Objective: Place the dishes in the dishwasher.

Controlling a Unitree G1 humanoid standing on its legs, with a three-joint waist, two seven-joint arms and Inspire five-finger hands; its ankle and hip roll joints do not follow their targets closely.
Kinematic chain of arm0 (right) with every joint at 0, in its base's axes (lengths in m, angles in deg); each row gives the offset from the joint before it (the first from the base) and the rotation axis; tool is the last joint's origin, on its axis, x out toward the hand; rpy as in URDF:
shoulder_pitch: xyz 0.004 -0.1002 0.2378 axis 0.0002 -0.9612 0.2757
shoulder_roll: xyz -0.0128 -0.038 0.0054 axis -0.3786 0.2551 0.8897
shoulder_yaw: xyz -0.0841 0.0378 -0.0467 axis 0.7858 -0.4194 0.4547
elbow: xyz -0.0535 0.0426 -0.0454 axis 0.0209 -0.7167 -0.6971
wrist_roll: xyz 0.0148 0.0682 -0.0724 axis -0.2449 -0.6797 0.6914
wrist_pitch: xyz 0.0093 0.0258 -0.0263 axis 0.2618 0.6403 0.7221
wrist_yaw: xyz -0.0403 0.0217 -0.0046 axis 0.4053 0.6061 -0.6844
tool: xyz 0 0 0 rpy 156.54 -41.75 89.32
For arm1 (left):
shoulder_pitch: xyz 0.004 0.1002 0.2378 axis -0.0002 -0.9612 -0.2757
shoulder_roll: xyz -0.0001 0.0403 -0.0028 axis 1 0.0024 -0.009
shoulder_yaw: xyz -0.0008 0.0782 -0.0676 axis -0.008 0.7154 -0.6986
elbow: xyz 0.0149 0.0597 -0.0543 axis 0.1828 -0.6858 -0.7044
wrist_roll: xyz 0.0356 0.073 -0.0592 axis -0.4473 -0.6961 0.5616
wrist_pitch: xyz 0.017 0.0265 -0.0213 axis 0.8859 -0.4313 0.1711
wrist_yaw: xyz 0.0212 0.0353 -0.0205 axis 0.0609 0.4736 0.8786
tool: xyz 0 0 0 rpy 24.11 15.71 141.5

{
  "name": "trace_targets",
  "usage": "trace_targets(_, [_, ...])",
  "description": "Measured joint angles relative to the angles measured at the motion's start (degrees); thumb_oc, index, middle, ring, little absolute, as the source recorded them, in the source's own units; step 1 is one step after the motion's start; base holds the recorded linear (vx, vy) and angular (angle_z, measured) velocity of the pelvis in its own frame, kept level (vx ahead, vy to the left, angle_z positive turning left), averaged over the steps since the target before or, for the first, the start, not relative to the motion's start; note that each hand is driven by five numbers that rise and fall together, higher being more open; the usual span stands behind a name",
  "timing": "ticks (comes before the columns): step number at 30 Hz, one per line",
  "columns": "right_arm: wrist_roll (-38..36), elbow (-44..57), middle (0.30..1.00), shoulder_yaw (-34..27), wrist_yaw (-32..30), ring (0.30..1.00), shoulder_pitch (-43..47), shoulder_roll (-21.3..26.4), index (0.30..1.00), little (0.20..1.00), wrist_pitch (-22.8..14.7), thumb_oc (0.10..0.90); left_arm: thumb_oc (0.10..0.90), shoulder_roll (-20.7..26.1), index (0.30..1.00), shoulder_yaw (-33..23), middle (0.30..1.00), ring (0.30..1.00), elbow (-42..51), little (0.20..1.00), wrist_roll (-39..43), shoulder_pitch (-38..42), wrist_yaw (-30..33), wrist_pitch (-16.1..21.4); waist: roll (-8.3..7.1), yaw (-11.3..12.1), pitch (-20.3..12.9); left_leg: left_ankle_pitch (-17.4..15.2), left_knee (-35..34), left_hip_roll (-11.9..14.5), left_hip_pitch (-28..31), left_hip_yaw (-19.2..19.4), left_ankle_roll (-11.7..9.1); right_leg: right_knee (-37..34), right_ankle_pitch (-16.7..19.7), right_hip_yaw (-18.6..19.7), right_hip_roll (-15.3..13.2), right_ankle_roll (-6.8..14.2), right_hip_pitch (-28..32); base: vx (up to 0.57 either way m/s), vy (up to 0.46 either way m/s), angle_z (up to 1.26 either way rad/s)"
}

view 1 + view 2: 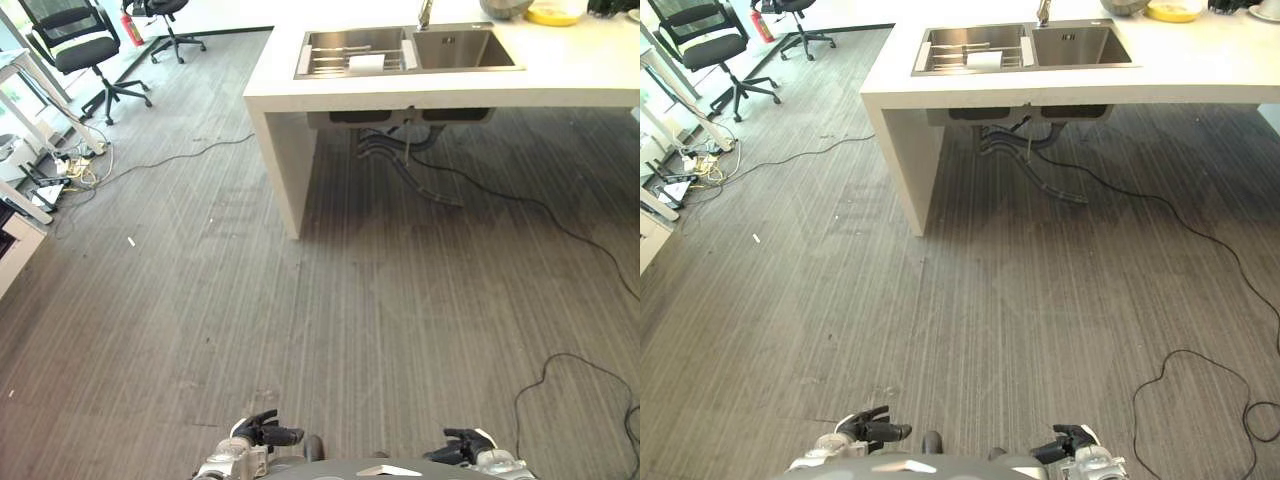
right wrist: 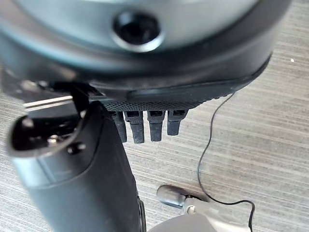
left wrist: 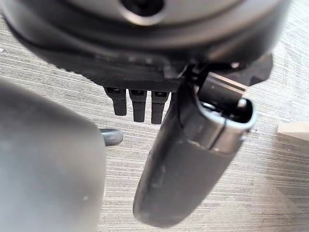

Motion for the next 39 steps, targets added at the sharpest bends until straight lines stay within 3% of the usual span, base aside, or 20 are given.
trace_targets(2, [-0.34,-0.01,0.900,-0.06,0.03,0.900,0.19,-0.18,0.900,0.900,-0.58,0.800,0.800,0.46,0.900,-2.58,0.900,0.900,-1.92,0.900,0.17,1.57,0.08,0.40,-1.36,0.33,1.32,0.08,6.17,-0.43,-3.78,0.14,-1.69,0.72,-0.39,0.44,-0.75,-0.69,-1.20,-0.01,-0.107,-0.08])
trace_targets(4, [-1.30,0.19,0.900,-0.42,-0.06,0.900,0.47,0.09,0.900,0.900,-0.88,0.800,0.800,0.80,0.900,-4.26,0.900,0.900,-2.93,0.900,0.64,2.81,0.34,0.55,-2.50,0.55,2.31,0.79,13.08,-0.68,-8.14,0.38,-3.82,1.08,1.39,0.85,-1.53,-3.64,-2.20,0.09,-0.150,-0.21])
trace_targets(7, [-2.94,-0.25,0.900,-2.91,-0.52,0.900,0.55,-0.69,0.900,0.900,-0.76,0.800,0.800,1.12,0.900,-7.87,0.900,0.900,-4.04,0.900,3.23,5.51,0.59,1.12,-4.73,0.75,5.17,1.49,29.64,0.07,-18.04,1.66,-7.99,2.58,0.22,1.14,-2.30,-5.54,-2.01,0.21,-0.020,0.02])
trace_targets(9, [-3.26,-1.52,0.900,-2.32,-1.01,0.900,0.52,-0.05,0.900,0.900,-0.16,0.800,0.800,0.46,0.900,-7.46,0.900,0.900,-3.95,0.900,3.03,5.72,0.85,1.55,-4.06,1.12,5.16,1.69,17.94,1.23,-18.40,6.67,-6.77,-0.70,-0.01,1.19,-1.95,-5.71,-0.64,0.31,0.048,-0.09])
trace_targets(11, [-3.38,-1.58,0.900,-2.32,-1.35,0.900,0.60,0.77,0.900,0.900,-0.09,0.800,0.800,-0.87,0.900,-7.70,0.900,0.900,-3.99,0.900,3.15,6.03,1.41,1.75,-1.45,1.18,6.25,4.21,-0.09,2.89,-18.55,9.33,-6.01,-0.67,0.09,1.94,0.72,-5.58,-0.41,0.37,0.074,-0.15])
trace_targets(14, [-3.34,-1.57,0.900,-1.95,-1.61,0.900,0.83,0.66,0.900,0.900,0.06,0.800,0.800,-0.90,0.900,-8.26,0.900,0.900,-3.27,0.900,4.52,6.38,1.51,1.89,-0.78,3.79,6.52,4.96,-1.07,4.50,-20.65,9.55,-5.80,-0.45,0.34,5.79,2.38,-5.61,0.81,0.26,0.044,-0.46])
trace_targets(17, [-3.30,-3.01,0.900,0.18,-2.26,0.900,2.44,0.43,0.900,0.900,-0.54,0.800,0.800,-0.97,0.900,-8.47,0.900,0.900,-3.33,0.900,4.56,5.96,2.11,1.89,-1.33,3.83,6.22,7.05,-1.08,3.24,-19.25,10.44,-3.16,-0.49,-2.72,8.42,2.36,-3.03,4.37,0.39,0.089,-0.57])
trace_targets(20, [-3.34,-4.99,0.900,-0.02,-2.67,0.900,1.69,-1.54,0.900,0.900,-0.71,0.800,0.800,0.17,0.900,-10.52,0.900,0.900,-5.03,0.900,5.07,5.10,2.73,1.66,-4.61,4.59,2.26,5.64,1.08,-1.40,-13.91,14.09,2.04,0.20,-6.56,9.37,-0.18,2.26,9.48,0.36,0.114,-0.52])
trace_targets(21, [-3.37,-5.23,0.900,0.21,-2.79,0.900,0.83,-2.25,0.900,0.900,-0.60,0.800,0.800,0.51,0.900,-10.51,0.900,0.900,-5.51,0.900,5.03,3.46,3.40,1.71,-4.51,4.92,0.21,8.62,-1.03,-1.09,-11.90,13.43,6.09,3.56,-7.67,8.49,0.87,3.74,9.41,0.39,0.164,-0.46])
trace_targets(22, [-3.43,-3.30,0.900,0.00,-2.96,0.900,-0.46,-3.93,0.900,0.900,-1.45,0.800,0.800,1.81,0.900,-10.22,0.900,0.900,-6.00,0.900,5.05,3.74,4.22,1.71,-7.07,4.63,-1.16,5.49,-1.00,-2.04,-9.41,13.52,6.63,12.26,-7.95,5.47,0.07,4.45,6.66,0.38,0.165,-0.27])
trace_targets(26, [-4.49,-2.34,0.900,-2.95,-3.36,0.900,-2.28,-4.53,0.900,0.900,-1.80,0.800,0.800,2.20,0.900,-8.53,0.900,0.900,-3.80,0.900,6.34,5.22,6.10,2.17,-7.56,3.35,-1.97,3.17,-0.65,-3.56,-4.52,9.44,8.06,42.91,-6.73,1.48,-2.91,8.65,-5.87,0.20,0.096,0.38])
trace_targets(27, [-4.62,-2.38,0.900,-3.87,-3.42,0.900,-2.25,-4.09,0.900,0.900,-1.96,0.800,0.800,2.34,0.900,-8.49,0.900,0.900,-1.26,0.900,7.01,6.68,7.15,2.51,-6.69,3.70,-2.15,1.13,-0.59,-3.84,-3.37,8.30,10.64,47.85,-6.54,2.38,-3.77,9.99,-10.53,0.26,0.105,0.50])
trace_targets(29, [-5.96,-0.40,0.900,-6.53,-3.82,0.900,-1.72,-3.10,0.900,0.900,-2.74,0.800,0.800,3.00,0.900,-10.40,0.900,0.900,9.17,0.900,8.64,7.80,10.67,1.88,-4.22,1.90,-0.20,-1.22,-0.22,-3.57,-0.29,3.09,9.11,59.00,-4.82,2.69,-4.84,12.16,-16.85,0.32,0.088,0.91])
trace_targets(31, [-7.29,2.15,0.900,-6.22,-5.88,0.900,-1.78,-2.77,0.900,0.900,-2.26,0.800,0.800,4.14,0.900,-11.59,0.900,0.900,18.74,0.900,10.72,9.02,14.61,6.73,-1.63,1.66,1.64,-3.36,-0.07,-1.50,3.08,0.98,9.06,66.11,-4.92,3.10,-4.19,10.76,-23.53,0.38,0.038,0.59])
trace_targets(33, [-7.86,3.06,0.900,-5.41,-6.81,0.900,-1.07,-1.51,0.900,0.900,-3.80,0.800,0.800,6.56,0.900,-12.46,0.900,0.900,19.61,0.900,10.91,14.28,19.52,9.82,0.03,0.95,2.25,-5.64,0.02,0.01,5.95,-0.31,9.07,61.93,-5.47,1.91,-5.24,9.82,-29.56,0.47,-0.082,0.41])
trace_targets(35, [-7.78,3.20,0.900,-1.81,-7.10,0.900,-0.25,-0.92,0.900,0.900,-4.40,0.800,0.800,10.09,0.900,-12.14,0.900,0.900,19.43,0.900,10.89,18.76,22.97,10.94,0.14,-1.23,2.38,-7.35,-0.04,1.42,7.51,-2.51,6.21,45.98,-5.89,1.43,-6.32,8.09,-31.58,0.43,-0.140,0.53])
trace_targets(36, [-7.59,3.77,0.900,0.50,-7.16,0.900,-0.52,-0.83,0.900,0.900,-4.49,0.800,0.800,10.44,0.900,-14.85,0.900,0.900,20.92,0.900,13.58,20.71,24.31,12.54,-0.34,-1.68,2.28,-8.83,0.70,2.12,7.42,-3.77,3.85,32.28,-5.65,1.46,-6.55,8.16,-31.06,0.15,-0.054,0.39])
trace_targets(37, [-7.59,3.77,0.900,0.50,-7.16,0.900,-0.52,-0.83,0.900,0.900,-4.49,0.800,0.800,10.44,0.900,-14.85,0.900,0.900,20.92,0.900,13.58,20.71,24.31,12.54,-0.34,-1.68,2.28,-8.83,0.70,2.12,7.42,-3.77,3.85,32.28,-5.65,1.46,-6.55,8.16,-31.06,0.31,-0.123,0.47])
trace_targets(38, [-6.62,3.97,0.900,2.09,-7.00,0.900,-1.49,-1.22,0.900,0.900,-4.19,0.800,0.800,10.10,0.900,-17.10,0.900,0.900,22.22,0.900,16.73,22.48,25.06,15.93,-1.91,-2.36,1.32,-10.12,0.34,2.66,9.04,-4.72,1.85,18.90,-4.20,2.17,-6.81,8.27,-29.65,0.33,-0.180,0.55])
trace_targets(39, [-6.55,4.19,0.900,2.24,-6.42,0.900,-3.46,-1.68,0.900,0.900,-3.09,0.800,0.800,9.52,0.900,-18.45,0.900,0.900,25.21,0.900,21.21,22.55,25.43,17.17,-3.06,-2.87,0.32,-12.03,-0.42,4.39,12.26,-6.15,-0.64,14.79,1.26,3.42,-5.63,8.15,-27.51,0.40,-0.237,0.92])
